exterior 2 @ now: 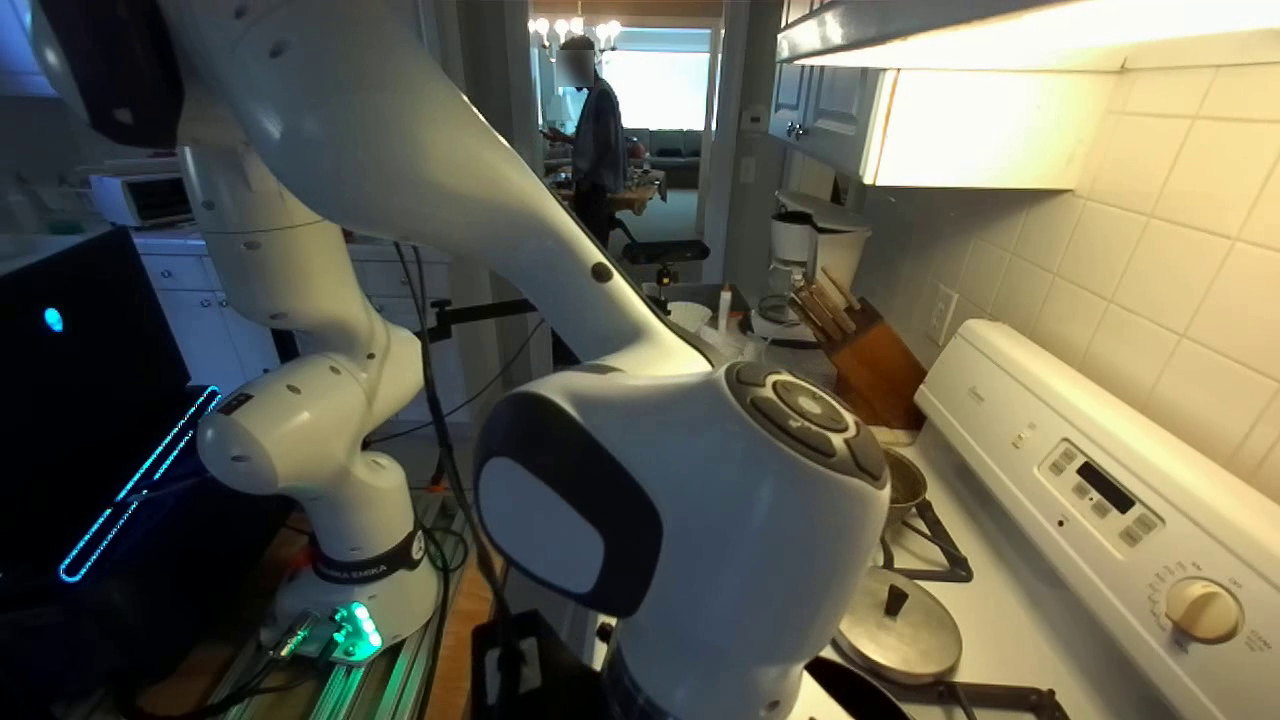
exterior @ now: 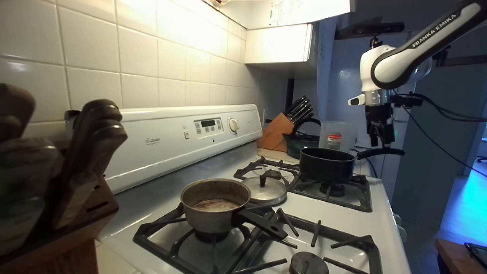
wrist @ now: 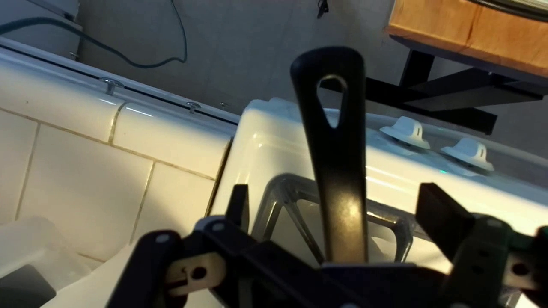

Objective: Move the black pot to the top right stove plate

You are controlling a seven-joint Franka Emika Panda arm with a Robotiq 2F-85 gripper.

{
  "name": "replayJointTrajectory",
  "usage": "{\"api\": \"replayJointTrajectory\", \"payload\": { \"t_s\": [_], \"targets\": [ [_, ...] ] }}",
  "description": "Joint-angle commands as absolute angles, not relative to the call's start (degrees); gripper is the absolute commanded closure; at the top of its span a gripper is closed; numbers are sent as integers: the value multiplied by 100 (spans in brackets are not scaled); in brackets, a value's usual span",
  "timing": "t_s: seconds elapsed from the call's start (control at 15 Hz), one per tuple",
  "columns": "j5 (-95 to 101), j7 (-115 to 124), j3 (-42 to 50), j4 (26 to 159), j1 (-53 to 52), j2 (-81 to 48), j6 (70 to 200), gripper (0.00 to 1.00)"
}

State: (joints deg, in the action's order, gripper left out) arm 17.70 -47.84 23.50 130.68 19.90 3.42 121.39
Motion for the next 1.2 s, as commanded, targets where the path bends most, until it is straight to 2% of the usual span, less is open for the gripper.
{"api": "replayJointTrajectory", "payload": {
  "t_s": [0.0, 0.4, 1.13],
  "targets": [
    [1572, -5404, 2393, 13258, 2089, 415, 12381, 0],
    [1214, -5831, 2483, 13720, 2169, 583, 13078, 0],
    [624, -5881, 2436, 13840, 2063, 944, 13029, 0]
  ]
}}
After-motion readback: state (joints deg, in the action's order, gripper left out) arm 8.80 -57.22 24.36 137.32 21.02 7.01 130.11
